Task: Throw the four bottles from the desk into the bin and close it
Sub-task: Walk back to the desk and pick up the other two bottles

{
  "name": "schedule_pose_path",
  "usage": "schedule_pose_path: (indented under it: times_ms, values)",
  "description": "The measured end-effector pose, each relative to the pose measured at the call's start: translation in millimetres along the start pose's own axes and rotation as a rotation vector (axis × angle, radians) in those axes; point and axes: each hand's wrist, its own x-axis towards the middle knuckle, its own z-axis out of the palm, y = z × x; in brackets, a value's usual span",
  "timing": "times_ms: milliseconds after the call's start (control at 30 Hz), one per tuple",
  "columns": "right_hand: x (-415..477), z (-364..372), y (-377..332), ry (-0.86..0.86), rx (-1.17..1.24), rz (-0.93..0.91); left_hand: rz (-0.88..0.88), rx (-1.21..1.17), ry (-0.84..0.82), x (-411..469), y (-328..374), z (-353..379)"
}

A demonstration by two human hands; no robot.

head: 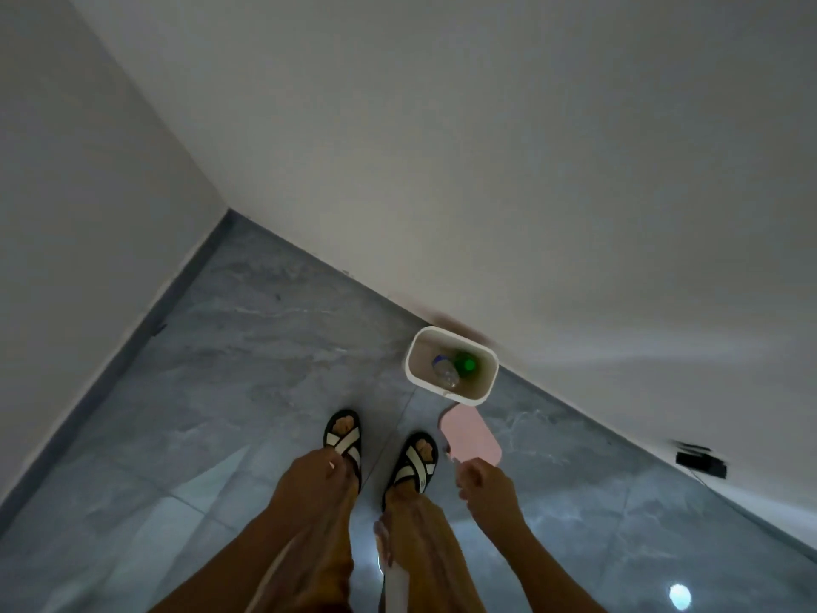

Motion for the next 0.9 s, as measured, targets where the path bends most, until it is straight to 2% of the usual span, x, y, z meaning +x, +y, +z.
schedule_pose_path:
  times_ms: [233, 400, 500, 567, 733, 900]
  values:
    - [-39, -27, -34, -0.124, -0.459, -0.227, -0.088, -0.118, 0.141, -79, -22, -27]
    - [-40, -54, -59, -0.217, -0.620, -0.269, -0.175, -0.209, 0.289, -97, -49, -17]
    - [-32, -65, -65, -0.278, -0.850, -0.339, -0.276, -0.333, 0.374, -112, -61, -2]
    - [-26, -69, -72, -0.267, -0.918, -0.397, -0.332, -0.399, 0.412, -125, -68, 13]
    - [-27, -49, -103, -0.371, -1.136, -0.535, -0.469, -0.562, 0.472, -168, -96, 65]
    - [-49, 11, -146, -0.469, -1.287, -0.715, -0.634, -0.731, 0.498, -211, -128, 118]
